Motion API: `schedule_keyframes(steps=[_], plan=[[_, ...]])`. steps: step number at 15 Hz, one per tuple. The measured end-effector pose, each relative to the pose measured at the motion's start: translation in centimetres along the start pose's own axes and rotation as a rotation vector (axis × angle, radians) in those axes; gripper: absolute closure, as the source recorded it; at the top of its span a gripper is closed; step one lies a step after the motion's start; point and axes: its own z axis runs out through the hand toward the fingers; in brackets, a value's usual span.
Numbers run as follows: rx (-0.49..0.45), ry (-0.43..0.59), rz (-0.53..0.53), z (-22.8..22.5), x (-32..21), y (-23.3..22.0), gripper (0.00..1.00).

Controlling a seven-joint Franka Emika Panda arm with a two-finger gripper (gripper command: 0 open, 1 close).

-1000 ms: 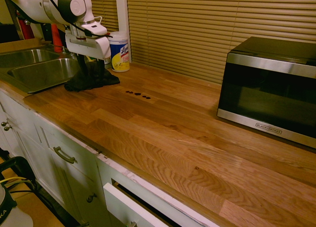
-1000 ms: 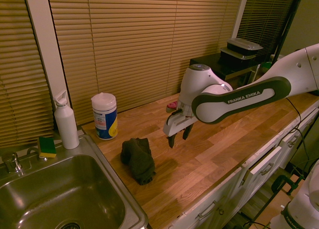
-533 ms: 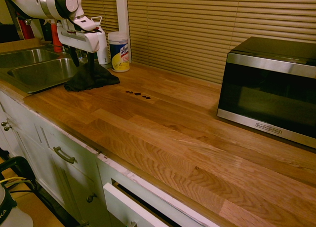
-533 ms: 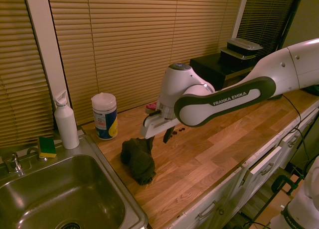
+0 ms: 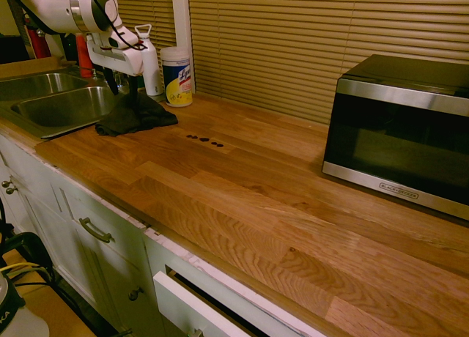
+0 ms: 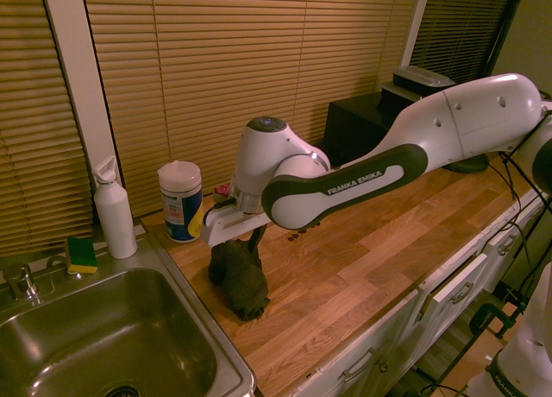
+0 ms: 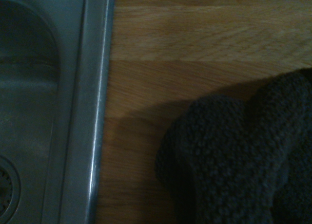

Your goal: Clear the spill

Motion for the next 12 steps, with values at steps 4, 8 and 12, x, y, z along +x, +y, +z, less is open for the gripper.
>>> schedule_keyframes(steps=[4, 8, 12], plan=[[-0.043, 0.009, 0.032, 3.1, 0.9, -0.7, 1.00], [-0.065, 0.012, 0.040, 3.7, 1.3, -0.5, 1.00], [-0.082, 0.011, 0.043, 4.3, 1.4, -0.3, 1.00]])
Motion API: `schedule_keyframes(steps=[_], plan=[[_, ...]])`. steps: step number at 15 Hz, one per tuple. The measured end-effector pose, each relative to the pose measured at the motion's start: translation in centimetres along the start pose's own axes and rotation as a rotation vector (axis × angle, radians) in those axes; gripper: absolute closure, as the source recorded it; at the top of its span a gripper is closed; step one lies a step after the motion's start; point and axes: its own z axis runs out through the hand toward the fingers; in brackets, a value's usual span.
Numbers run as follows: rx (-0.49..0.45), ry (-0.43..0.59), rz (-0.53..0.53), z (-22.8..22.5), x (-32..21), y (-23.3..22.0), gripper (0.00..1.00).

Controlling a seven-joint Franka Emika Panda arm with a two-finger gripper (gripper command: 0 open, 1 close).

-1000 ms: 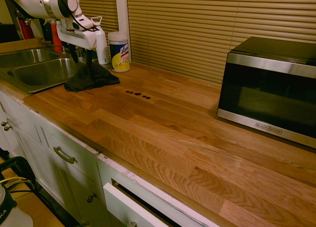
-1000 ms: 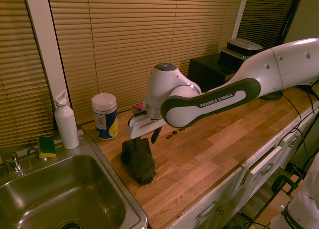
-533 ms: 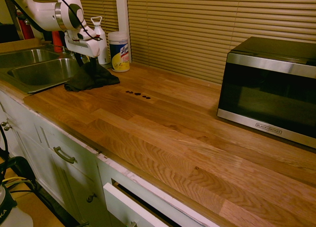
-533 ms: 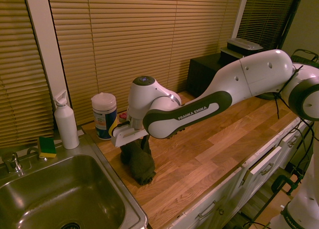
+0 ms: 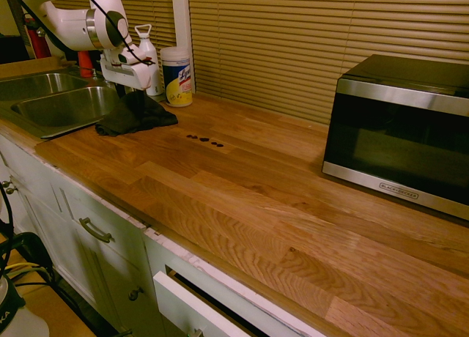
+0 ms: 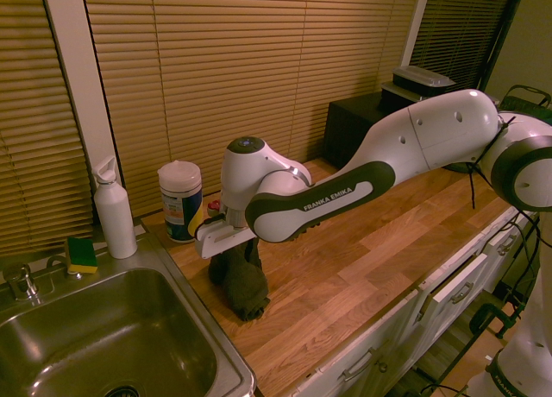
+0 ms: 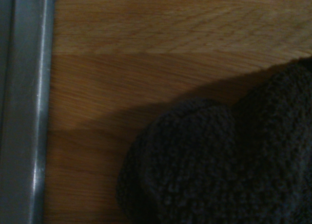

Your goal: Clear the spill

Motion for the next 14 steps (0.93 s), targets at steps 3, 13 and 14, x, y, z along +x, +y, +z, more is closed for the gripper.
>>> schedule_keyframes(steps=[3, 13, 14], plan=[[-0.004, 0.000, 0.003, 0.3, 0.2, 0.1, 1.00], [-0.025, 0.025, 0.019, 0.6, 6.8, 4.3, 1.00], [-0.030, 0.028, 0.022, 0.6, 7.8, 5.1, 1.00]])
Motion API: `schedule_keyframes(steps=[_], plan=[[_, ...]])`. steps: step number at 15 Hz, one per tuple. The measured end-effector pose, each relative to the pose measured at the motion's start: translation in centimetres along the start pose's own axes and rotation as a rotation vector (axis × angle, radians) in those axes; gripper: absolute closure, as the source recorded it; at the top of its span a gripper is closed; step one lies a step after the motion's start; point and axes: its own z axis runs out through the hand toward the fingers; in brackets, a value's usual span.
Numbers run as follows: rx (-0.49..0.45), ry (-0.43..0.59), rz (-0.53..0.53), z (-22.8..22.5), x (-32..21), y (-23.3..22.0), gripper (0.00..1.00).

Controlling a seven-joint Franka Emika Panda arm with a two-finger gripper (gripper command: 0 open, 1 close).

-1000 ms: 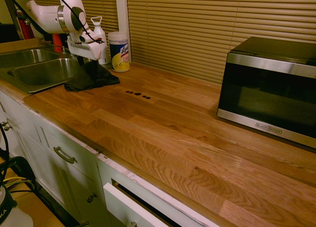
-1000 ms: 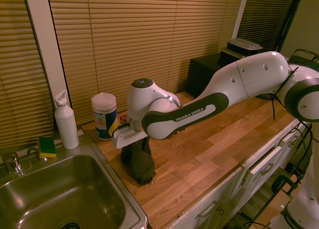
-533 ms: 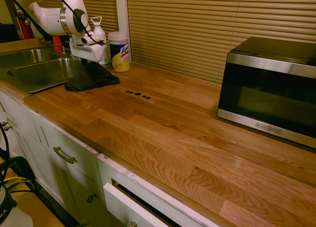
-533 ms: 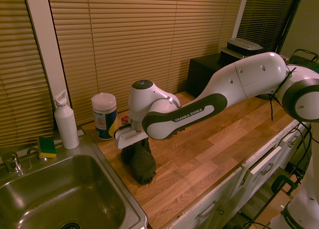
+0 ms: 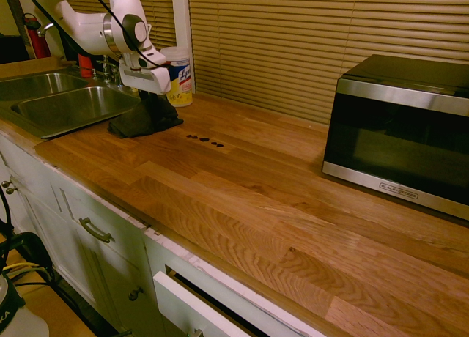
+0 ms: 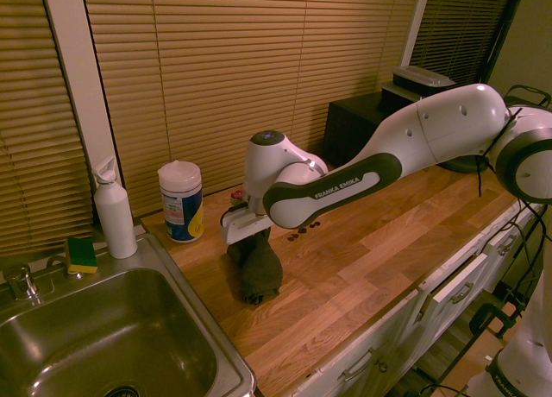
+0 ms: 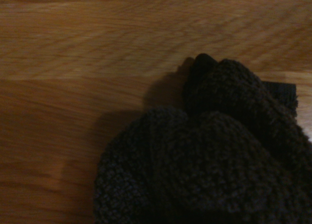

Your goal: Clear the spill

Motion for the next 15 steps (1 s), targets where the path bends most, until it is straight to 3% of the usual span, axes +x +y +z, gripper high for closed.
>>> schedule_keyframes(steps=[15], plan=[[-0.015, 0.004, 0.181, 1.5, 18.1, 12.8, 1.00]])
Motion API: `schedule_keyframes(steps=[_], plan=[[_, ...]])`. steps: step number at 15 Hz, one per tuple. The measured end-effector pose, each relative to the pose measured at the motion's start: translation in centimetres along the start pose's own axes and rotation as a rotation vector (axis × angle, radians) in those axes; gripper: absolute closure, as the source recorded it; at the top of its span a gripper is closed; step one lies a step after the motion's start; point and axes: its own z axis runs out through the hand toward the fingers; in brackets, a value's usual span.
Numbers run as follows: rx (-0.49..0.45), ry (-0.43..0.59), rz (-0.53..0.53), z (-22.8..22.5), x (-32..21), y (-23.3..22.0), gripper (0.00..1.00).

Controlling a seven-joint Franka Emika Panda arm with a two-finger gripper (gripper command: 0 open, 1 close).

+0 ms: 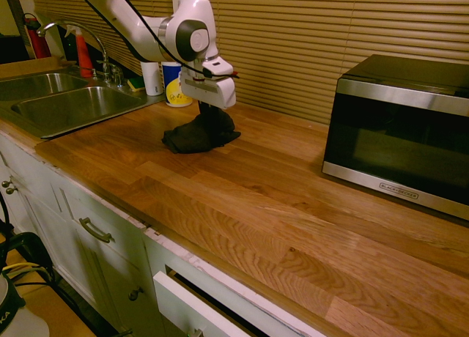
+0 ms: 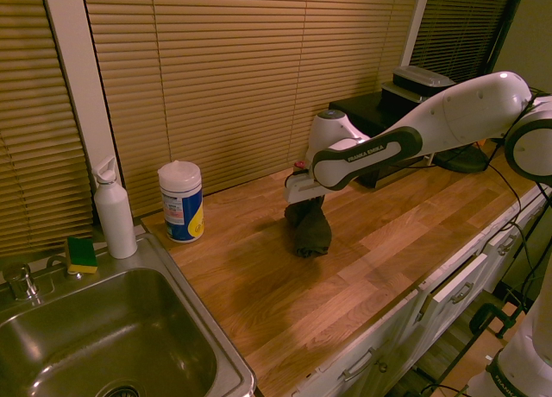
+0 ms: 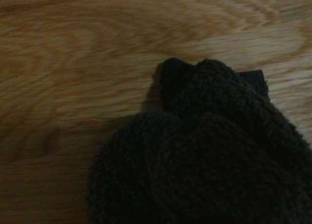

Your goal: Clear the spill

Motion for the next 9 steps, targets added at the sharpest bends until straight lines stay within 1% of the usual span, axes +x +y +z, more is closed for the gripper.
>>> schedule_keyframes(steps=[5, 7, 9], plan=[[0.000, -0.011, 0.043, 0.2, 5.1, 3.3, 1.00], [0.001, -0.013, 0.047, 0.2, 5.5, 3.6, 1.00], [0.002, -0.011, 0.029, 0.0, 4.6, 3.2, 1.00]])
